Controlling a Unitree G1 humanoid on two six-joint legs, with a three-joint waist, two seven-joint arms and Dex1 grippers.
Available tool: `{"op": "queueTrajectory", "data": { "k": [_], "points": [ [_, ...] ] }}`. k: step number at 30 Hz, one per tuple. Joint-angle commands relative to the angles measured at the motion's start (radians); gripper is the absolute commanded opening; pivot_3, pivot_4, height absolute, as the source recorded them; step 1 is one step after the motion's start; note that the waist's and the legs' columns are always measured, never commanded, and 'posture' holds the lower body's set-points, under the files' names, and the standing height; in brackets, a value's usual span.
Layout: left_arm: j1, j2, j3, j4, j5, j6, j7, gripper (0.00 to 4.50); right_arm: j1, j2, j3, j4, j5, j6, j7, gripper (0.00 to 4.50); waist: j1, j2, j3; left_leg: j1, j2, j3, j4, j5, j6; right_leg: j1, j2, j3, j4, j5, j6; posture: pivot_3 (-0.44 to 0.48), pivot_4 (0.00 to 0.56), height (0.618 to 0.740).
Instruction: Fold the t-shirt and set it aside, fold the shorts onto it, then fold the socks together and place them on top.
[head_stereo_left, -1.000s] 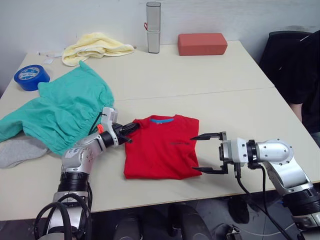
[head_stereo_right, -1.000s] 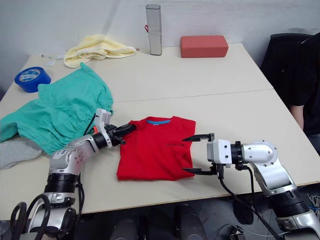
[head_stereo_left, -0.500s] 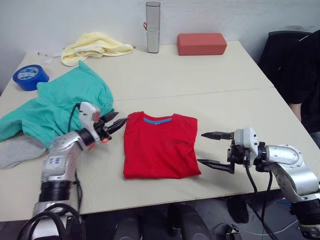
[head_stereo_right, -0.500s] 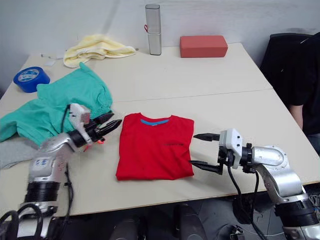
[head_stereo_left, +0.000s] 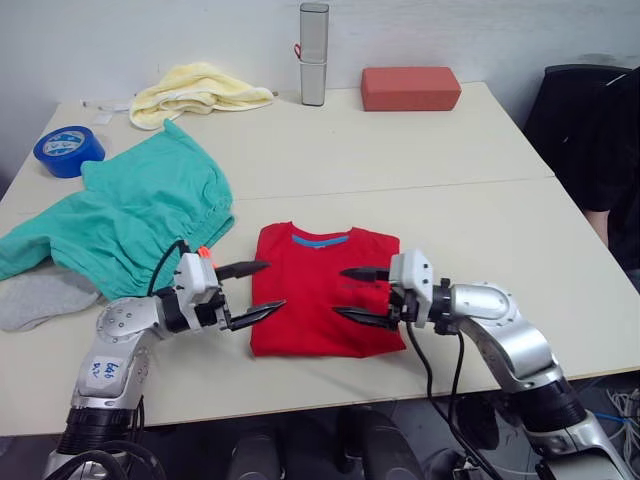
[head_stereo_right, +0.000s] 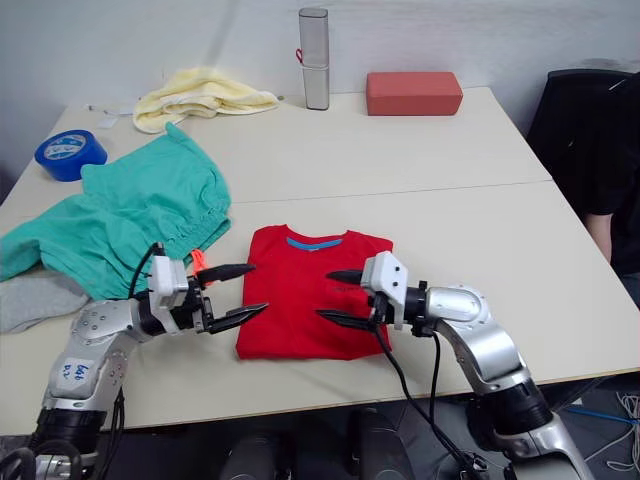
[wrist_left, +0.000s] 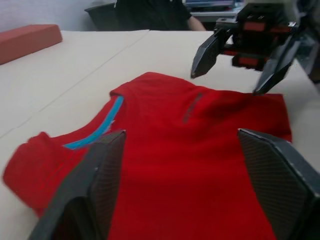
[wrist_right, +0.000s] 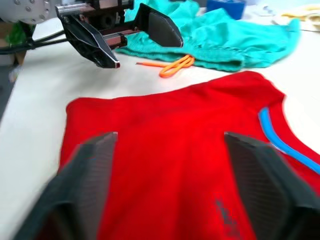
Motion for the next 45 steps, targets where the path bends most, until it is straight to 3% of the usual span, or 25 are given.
{"op": "queueTrajectory", "data": {
  "k": [1,6,9,15,19,23,30,34,39,45],
  "points": [
    [-0.02,-0.018,-0.087,-0.022,0.051,0.028,0.013,2.44,-0.014,-0.009,0.074,0.032,-0.122,-0.064,0.005,1.89,-0.002,0.0,0.0,0.0,-0.001,0.0,0.0,0.0,0.0,0.0,-0.001,0.0,0.0,0.0,0.0,0.0,0.15,0.74],
    [-0.027,-0.029,-0.138,0.011,0.162,0.069,0.119,0.89,0.036,-0.003,0.053,0.079,-0.18,-0.124,-0.045,0.16,-0.001,0.0,0.0,-0.001,0.0,0.0,0.0,-0.001,0.0,0.0,0.001,0.0,-0.002,0.0,0.0,0.0,0.15,0.74],
    [0.005,-0.003,-0.143,0.029,0.201,0.105,0.141,0.04,0.061,-0.01,-0.015,0.127,-0.161,-0.152,-0.073,0.0,-0.006,0.0,0.0,0.0,0.0,0.0,0.0,-0.001,0.0,0.0,0.002,0.0,-0.002,0.0,0.0,0.0,0.15,0.74],
    [0.029,-0.016,-0.076,0.076,0.173,0.092,0.18,0.04,0.087,-0.02,-0.171,0.204,-0.063,-0.092,-0.097,0.0,-0.003,0.0,0.0,0.001,0.001,0.0,0.0,-0.001,0.001,0.001,0.001,0.001,0.0,0.0,0.0,0.0,0.15,0.74],
    [-0.013,-0.07,-0.012,0.068,0.057,0.048,0.131,0.04,0.076,-0.014,-0.24,0.197,-0.003,-0.1,-0.074,0.0,-0.002,0.0,0.0,0.001,0.001,0.0,0.0,0.0,0.005,0.0,0.0,0.0,0.0,0.002,-0.002,0.0,0.15,0.74],
    [-0.086,-0.077,0.005,0.044,-0.034,0.106,0.073,0.04,0.043,0.003,-0.233,0.105,0.069,-0.086,-0.007,0.0,-0.004,0.0,0.0,0.001,0.001,-0.001,0.0,0.002,0.003,0.0,0.002,0.0,0.0,0.002,-0.003,0.0,0.15,0.74],
    [-0.155,-0.102,-0.103,0.127,0.101,0.09,0.127,0.04,-0.011,0.075,-0.049,0.077,-0.073,-0.041,-0.069,0.0,-0.005,0.0,0.0,0.001,0.001,-0.001,-0.002,0.004,-0.003,0.0,0.004,0.0,0.0,0.003,-0.004,0.0,0.15,0.74],
    [-0.181,-0.137,-0.118,0.203,0.183,0.092,0.233,0.04,-0.026,0.119,0.007,0.14,-0.156,-0.046,-0.123,0.0,-0.003,0.0,0.0,-0.001,0.001,0.0,-0.002,0.004,-0.003,-0.001,0.003,0.0,-0.001,0.003,-0.004,0.0,0.15,0.74],
    [-0.187,-0.16,-0.093,0.237,0.204,0.131,0.318,0.04,-0.046,0.161,-0.065,0.245,-0.137,-0.047,-0.196,0.0,-0.003,0.0,0.0,-0.001,0.001,0.0,-0.001,0.003,-0.002,-0.001,0.002,0.0,-0.001,0.003,-0.003,0.0,0.15,0.74],
    [-0.211,-0.166,-0.039,0.275,0.202,0.099,0.373,0.04,-0.095,0.122,-0.182,0.368,-0.095,-0.028,-0.201,0.0,-0.004,0.0,0.0,0.0,0.001,0.0,-0.001,0.004,-0.001,-0.001,0.001,0.0,0.0,0.004,-0.002,0.0,0.15,0.74]
  ]
}}
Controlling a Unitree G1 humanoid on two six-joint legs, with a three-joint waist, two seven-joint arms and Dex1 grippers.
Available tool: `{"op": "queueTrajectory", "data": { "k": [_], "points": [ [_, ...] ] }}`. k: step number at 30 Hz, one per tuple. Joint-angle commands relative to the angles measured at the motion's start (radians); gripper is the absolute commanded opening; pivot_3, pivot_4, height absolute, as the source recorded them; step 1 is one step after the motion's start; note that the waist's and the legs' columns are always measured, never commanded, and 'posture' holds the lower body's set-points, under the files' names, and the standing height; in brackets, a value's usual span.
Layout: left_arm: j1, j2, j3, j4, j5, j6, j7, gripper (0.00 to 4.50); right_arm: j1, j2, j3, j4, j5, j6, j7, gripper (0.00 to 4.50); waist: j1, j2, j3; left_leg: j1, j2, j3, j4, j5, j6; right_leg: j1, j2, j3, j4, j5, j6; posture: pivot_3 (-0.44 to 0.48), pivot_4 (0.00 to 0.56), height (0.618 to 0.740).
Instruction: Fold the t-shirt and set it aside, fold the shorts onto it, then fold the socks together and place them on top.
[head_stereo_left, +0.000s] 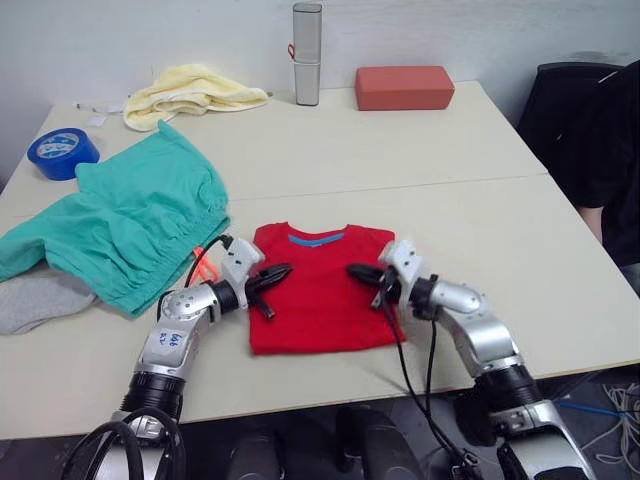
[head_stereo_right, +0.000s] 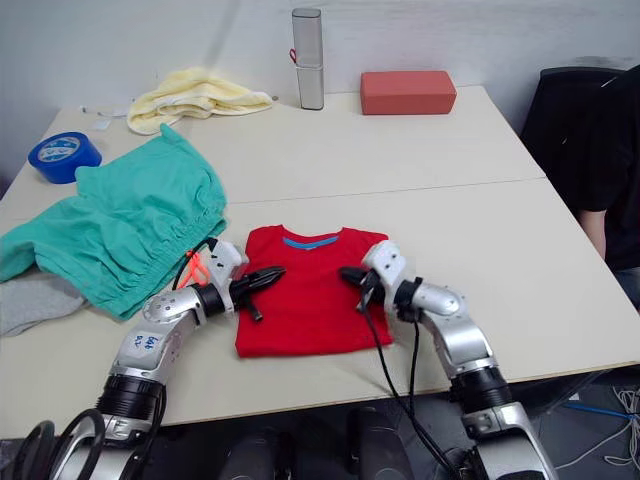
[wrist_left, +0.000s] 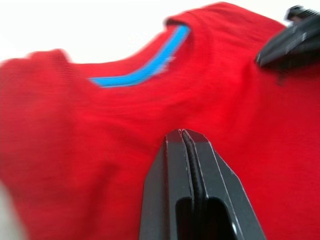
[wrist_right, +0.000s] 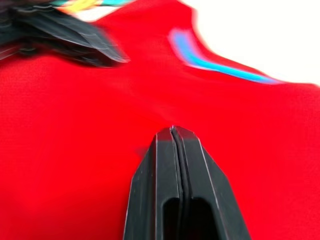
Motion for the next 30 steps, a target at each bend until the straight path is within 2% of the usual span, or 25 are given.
{"op": "queueTrajectory", "data": {
  "k": [1,4,6,8,11,16,18,19,20,21,24,30],
  "points": [
    [-0.022,0.008,0.041,0.019,0.0,-0.034,0.015,0.04,-0.021,-0.04,-0.05,0.05,0.006,-0.009,0.006,0.0,-0.001,0.0,0.0,0.0,0.0,0.0,0.0,0.0,0.0,0.0,0.0,0.0,0.0,0.0,0.0,0.0,0.15,0.74],
    [-0.022,0.02,0.09,-0.002,-0.071,-0.038,-0.04,0.04,-0.022,-0.078,-0.099,0.058,0.041,0.005,0.037,0.0,-0.003,0.0,0.0,0.0,0.0,0.0,-0.001,0.0,0.0,0.0,0.001,0.0,0.0,0.0,0.0,0.0,0.15,0.74],
    [-0.015,0.028,0.137,-0.062,-0.146,-0.062,-0.099,0.43,-0.017,-0.103,-0.169,0.005,0.134,0.08,0.066,0.0,-0.002,0.0,0.0,0.0,0.001,0.0,-0.001,0.0,-0.001,0.0,0.001,0.0,0.0,0.0,0.0,0.0,0.15,0.74],
    [0.017,0.072,0.161,-0.158,-0.24,-0.067,-0.234,0.88,0.014,-0.182,-0.203,-0.106,0.242,0.23,0.156,0.35,-0.001,0.001,0.001,-0.001,0.001,0.0,-0.001,0.001,-0.002,-0.001,0.001,0.0,0.0,0.0,0.0,0.0,0.15,0.74],
    [0.081,0.151,0.185,-0.273,-0.325,-0.014,-0.34,1.88,0.059,-0.299,-0.24,-0.214,0.347,0.425,0.213,1.29,0.0,0.001,0.001,-0.001,0.002,0.0,-0.002,-0.001,-0.002,0.0,0.001,-0.001,-0.003,0.0,0.0,0.0,0.15,0.74],
    [0.224,0.256,0.236,-0.375,-0.378,0.013,-0.425,3.39,0.1,-0.468,-0.295,-0.326,0.509,0.829,0.187,2.92,-0.002,0.002,0.002,-0.001,0.002,0.0,-0.003,-0.004,0.002,0.0,0.002,0.0,-0.007,0.0,0.0,0.0,0.15,0.74],
    [0.286,0.274,0.247,-0.394,-0.393,-0.022,-0.491,4.05,0.083,-0.506,-0.293,-0.346,0.537,1.025,0.116,3.67,-0.002,0.003,0.002,-0.001,0.002,0.0,-0.003,-0.005,0.004,0.0,0.002,0.0,-0.008,0.0,0.0,0.0,0.15,0.74],
    [0.319,0.28,0.253,-0.405,-0.411,-0.014,-0.509,4.37,0.063,-0.494,-0.298,-0.352,0.565,1.113,0.08,4.0,-0.002,0.003,0.002,-0.001,0.002,0.0,-0.004,-0.005,0.004,0.0,0.002,0.0,-0.008,0.0,0.0,0.0,0.15,0.74],
    [0.34,0.283,0.258,-0.411,-0.425,-0.005,-0.519,4.5,0.048,-0.481,-0.305,-0.357,0.586,1.174,0.055,4.34,-0.003,0.003,0.002,-0.001,0.003,0.0,-0.004,-0.005,0.004,0.0,0.002,0.0,-0.009,-0.001,-0.001,0.0,0.15,0.74],
    [0.355,0.283,0.255,-0.411,-0.417,-0.021,-0.527,4.5,0.03,-0.461,-0.303,-0.366,0.611,1.247,0.035,4.43,-0.003,0.003,0.002,-0.001,0.003,0.0,-0.004,-0.005,0.004,0.0,0.002,0.0,-0.01,-0.001,-0.002,0.0,0.15,0.74],
    [0.372,0.264,0.249,-0.43,-0.438,-0.012,-0.523,4.5,-0.011,-0.343,-0.32,-0.399,0.629,1.37,-0.066,4.43,-0.002,0.003,0.002,-0.002,0.003,-0.001,-0.004,-0.005,0.004,-0.001,0.004,0.0,-0.011,-0.001,-0.002,0.0,0.15,0.74],
    [0.414,0.259,0.242,-0.468,-0.46,0.01,-0.53,4.5,-0.016,-0.161,-0.299,-0.48,0.566,1.345,-0.24,4.43,-0.002,0.003,0.002,-0.003,0.002,-0.002,-0.007,-0.005,0.004,-0.001,0.004,0.0,-0.013,0.0,0.0,0.0,0.15,0.74]
  ]
}}
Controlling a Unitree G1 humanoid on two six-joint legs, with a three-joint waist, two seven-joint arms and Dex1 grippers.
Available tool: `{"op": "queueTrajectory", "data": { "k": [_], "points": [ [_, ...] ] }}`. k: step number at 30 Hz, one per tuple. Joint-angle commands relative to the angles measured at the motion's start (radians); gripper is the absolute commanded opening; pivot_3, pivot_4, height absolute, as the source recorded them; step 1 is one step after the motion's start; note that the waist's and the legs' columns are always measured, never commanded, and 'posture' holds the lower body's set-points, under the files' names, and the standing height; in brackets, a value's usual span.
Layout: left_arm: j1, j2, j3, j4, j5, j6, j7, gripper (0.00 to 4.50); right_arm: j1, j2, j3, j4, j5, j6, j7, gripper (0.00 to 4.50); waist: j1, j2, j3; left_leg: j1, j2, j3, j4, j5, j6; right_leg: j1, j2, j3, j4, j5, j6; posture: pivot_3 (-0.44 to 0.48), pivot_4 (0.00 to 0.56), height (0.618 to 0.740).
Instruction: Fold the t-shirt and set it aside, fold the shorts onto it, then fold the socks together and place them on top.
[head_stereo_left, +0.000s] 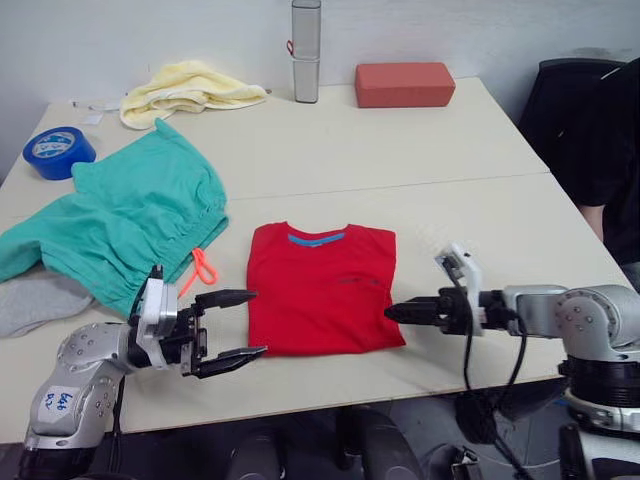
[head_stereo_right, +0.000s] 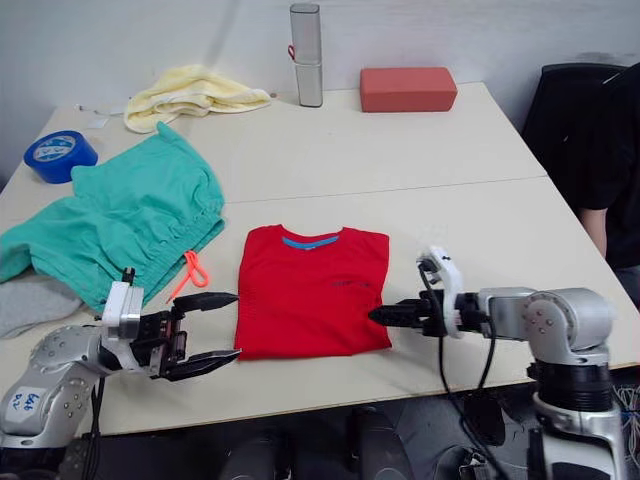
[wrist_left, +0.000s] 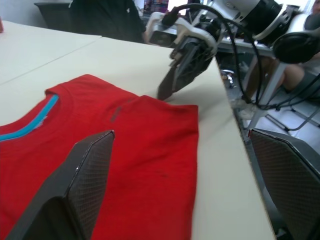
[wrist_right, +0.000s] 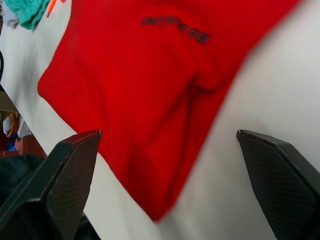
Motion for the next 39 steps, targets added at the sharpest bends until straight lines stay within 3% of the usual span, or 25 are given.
{"op": "queueTrajectory", "data": {
  "k": [1,10,11,14,20,24,32,39],
  "points": [
    [0.014,0.0,0.01,-0.043,-0.021,-0.007,0.002,4.5,0.007,0.051,0.02,-0.064,-0.053,-0.037,-0.102,4.43,0.0,0.0,0.0,0.0,0.0,0.0,0.0,0.0,-0.001,0.0,0.0,0.0,0.0,0.0,0.0,0.0,0.15,0.74],
    [-0.004,-0.01,0.026,-0.03,-0.019,-0.017,0.017,4.5,-0.008,0.205,0.105,-0.106,-0.072,0.05,-0.222,4.43,-0.023,-0.005,-0.003,0.002,0.0,0.001,-0.004,0.0,0.0,0.0,0.0,0.0,-0.002,0.001,0.0,0.0,0.15,0.74],
    [-0.01,-0.011,0.025,-0.028,-0.019,-0.016,0.02,4.5,-0.011,0.221,0.121,-0.108,-0.077,0.057,-0.232,4.26,-0.026,-0.006,-0.004,0.002,0.0,0.001,-0.005,0.001,-0.001,0.001,0.0,0.0,-0.002,0.001,-0.001,0.0,0.15,0.74],
    [-0.025,-0.012,0.021,-0.025,-0.017,-0.015,0.024,4.5,-0.012,0.243,0.157,-0.098,-0.106,0.068,-0.261,3.53,-0.031,-0.007,-0.004,0.004,0.0,0.0,-0.009,0.003,-0.003,0.001,0.002,0.0,-0.002,0.002,-0.003,0.0,0.15,0.74],
    [-0.051,-0.017,0.02,-0.004,-0.011,-0.024,0.025,4.5,-0.02,0.239,0.172,-0.048,-0.159,0.008,-0.269,1.38,-0.032,-0.007,-0.005,0.004,0.001,0.0,-0.01,0.003,-0.004,0.001,0.003,0.0,-0.003,0.001,-0.004,0.0,0.15,0.74],
    [-0.068,-0.021,0.013,0.009,-0.004,-0.031,0.027,4.5,-0.048,0.25,0.113,-0.014,-0.158,0.013,-0.261,0.03,-0.034,-0.007,-0.005,0.004,0.001,0.001,-0.01,0.003,-0.004,0.001,0.003,0.0,-0.003,0.001,-0.004,0.0,0.15,0.74],
    [-0.105,-0.029,0.007,0.04,0.003,-0.045,0.031,4.5,-0.084,0.077,-0.067,0.045,-0.101,0.023,-0.14,0.03,-0.018,-0.004,-0.002,0.001,-0.001,0.0,-0.01,0.002,-0.002,-0.001,0.001,-0.001,-0.006,0.002,-0.003,0.0,0.15,0.74],
    [-0.12,-0.037,-0.008,0.052,-0.001,-0.047,0.025,4.5,-0.04,-0.182,-0.099,0.173,-0.155,-0.136,-0.035,0.03,-0.013,-0.003,-0.002,-0.004,-0.002,0.001,-0.009,0.002,-0.002,-0.002,0.0,-0.003,-0.015,0.004,0.002,0.0,0.15,0.74]
  ]
}}
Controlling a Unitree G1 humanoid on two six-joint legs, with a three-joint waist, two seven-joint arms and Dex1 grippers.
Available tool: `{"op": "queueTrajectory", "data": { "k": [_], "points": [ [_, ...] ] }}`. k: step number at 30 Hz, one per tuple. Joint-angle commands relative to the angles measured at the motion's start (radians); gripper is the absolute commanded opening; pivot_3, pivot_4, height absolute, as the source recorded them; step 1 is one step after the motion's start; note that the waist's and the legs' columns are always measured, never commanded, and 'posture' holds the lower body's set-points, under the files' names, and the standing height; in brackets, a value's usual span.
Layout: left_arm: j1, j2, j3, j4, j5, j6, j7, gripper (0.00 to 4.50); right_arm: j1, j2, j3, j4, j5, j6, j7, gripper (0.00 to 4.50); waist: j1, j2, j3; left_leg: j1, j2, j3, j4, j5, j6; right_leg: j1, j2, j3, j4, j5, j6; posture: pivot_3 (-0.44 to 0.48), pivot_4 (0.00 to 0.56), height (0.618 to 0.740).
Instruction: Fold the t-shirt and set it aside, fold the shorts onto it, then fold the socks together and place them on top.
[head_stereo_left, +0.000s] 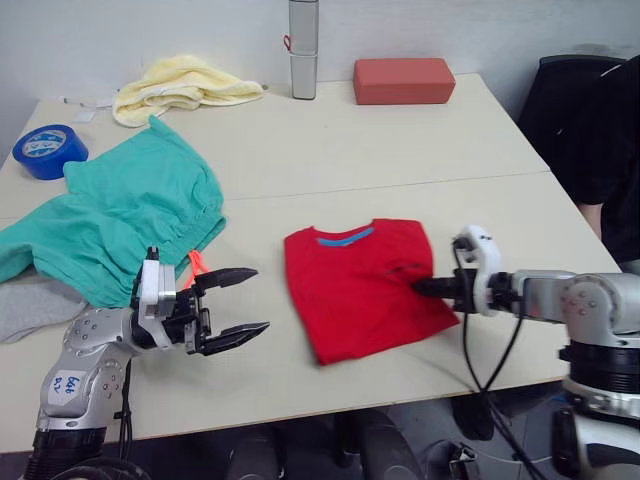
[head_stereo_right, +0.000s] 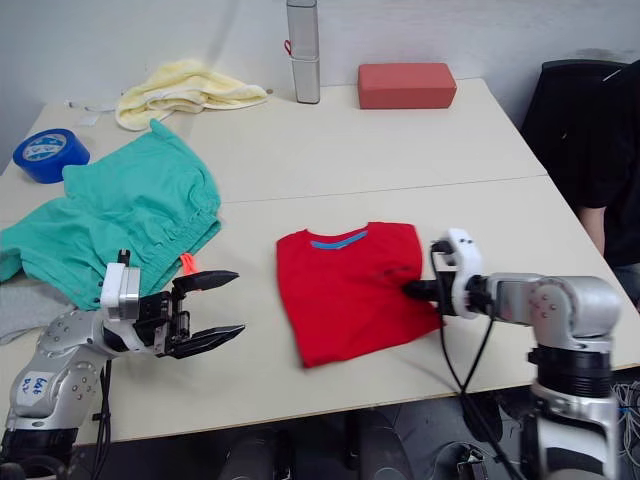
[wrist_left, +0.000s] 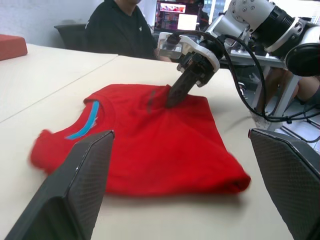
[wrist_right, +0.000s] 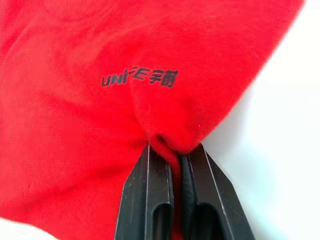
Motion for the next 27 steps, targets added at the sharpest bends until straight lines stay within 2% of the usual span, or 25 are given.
{"op": "queueTrajectory", "data": {
  "k": [1,8,12,15,19,24,27],
  "points": [
    [-0.007,-0.002,-0.005,-0.007,-0.004,-0.014,-0.012,4.5,0.011,-0.105,-0.04,0.079,-0.039,-0.107,0.057,0.03,0.004,0.0,0.0,0.0,-0.001,0.0,0.0,0.0,0.0,0.0,0.0,0.0,-0.001,0.0,0.001,0.0,0.15,0.74],
    [-0.021,0.003,-0.009,0.012,-0.002,-0.014,-0.027,4.5,0.019,-0.288,0.004,0.276,-0.13,-0.32,0.192,0.03,0.012,0.003,0.002,-0.003,-0.002,0.001,0.003,0.0,0.001,-0.002,0.0,0.0,-0.001,0.002,0.003,0.0,0.15,0.74],
    [-0.029,0.007,-0.011,0.014,-0.002,-0.011,-0.032,4.5,-0.012,-0.374,0.065,0.488,-0.238,-0.48,0.258,0.03,0.017,0.004,0.002,-0.003,-0.003,0.001,0.004,0.0,0.001,-0.002,0.001,0.001,-0.001,0.002,0.003,0.0,0.15,0.74],
    [-0.028,0.014,-0.006,0.014,-0.003,-0.009,-0.033,4.5,-0.083,-0.395,0.074,0.641,-0.283,-0.542,0.272,0.03,0.017,0.005,0.003,-0.004,-0.003,0.002,0.005,0.001,0.001,-0.002,0.0,0.001,-0.001,0.002,0.004,0.0,0.15,0.74],
    [-0.025,0.02,0.0,0.016,-0.002,-0.011,-0.037,4.5,-0.114,-0.409,0.127,0.724,-0.351,-0.628,0.328,0.03,0.016,0.008,0.005,-0.004,-0.003,0.002,0.006,0.001,0.001,-0.002,0.0,0.002,0.0,0.003,0.005,0.0,0.15,0.74],
    [-0.028,0.028,-0.001,0.018,-0.006,-0.004,-0.037,4.5,-0.192,-0.386,0.113,0.871,-0.383,-0.683,0.332,0.03,0.015,0.011,0.007,-0.004,-0.003,0.003,0.009,0.001,0.001,-0.002,0.001,0.003,0.002,0.003,0.005,0.0,0.15,0.74],
    [-0.025,0.045,0.008,0.016,-0.018,0.019,-0.039,4.5,-0.2,-0.409,0.104,0.901,-0.381,-0.662,0.367,0.81,0.015,0.011,0.007,-0.004,-0.003,0.003,0.011,0.001,0.001,-0.002,0.001,0.003,0.002,0.004,0.004,0.0,0.15,0.74]
  ]
}}
